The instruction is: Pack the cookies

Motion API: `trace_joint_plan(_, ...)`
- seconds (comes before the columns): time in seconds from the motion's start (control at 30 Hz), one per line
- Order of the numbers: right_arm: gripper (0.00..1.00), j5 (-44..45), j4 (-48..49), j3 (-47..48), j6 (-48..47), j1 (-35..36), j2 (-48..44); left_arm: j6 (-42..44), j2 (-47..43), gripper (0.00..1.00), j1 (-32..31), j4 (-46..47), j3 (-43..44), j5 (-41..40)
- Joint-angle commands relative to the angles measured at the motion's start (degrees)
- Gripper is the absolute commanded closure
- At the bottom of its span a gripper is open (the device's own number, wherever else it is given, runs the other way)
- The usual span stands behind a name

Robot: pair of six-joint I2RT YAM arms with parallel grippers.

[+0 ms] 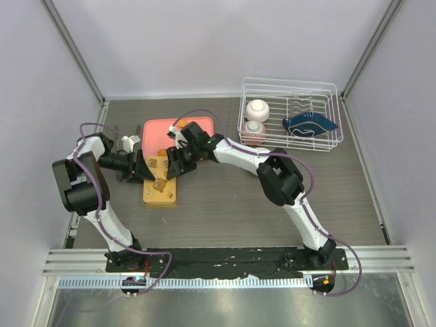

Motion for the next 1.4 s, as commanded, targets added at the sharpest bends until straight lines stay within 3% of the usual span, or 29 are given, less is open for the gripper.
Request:
trace_joint_plan(0.0,0.42,-1.08,2.36,2.06,0.42,0.53,-0.28,-0.21,-2.68,0.41,0.35,0.87,1.33,-1.57)
trace_joint_plan(1.37,0.42,-1.87,2.71,3.11,1.21,0.53,1.31,-0.91,-8.21,0.39,0.35,2.63,1.94,-7.72)
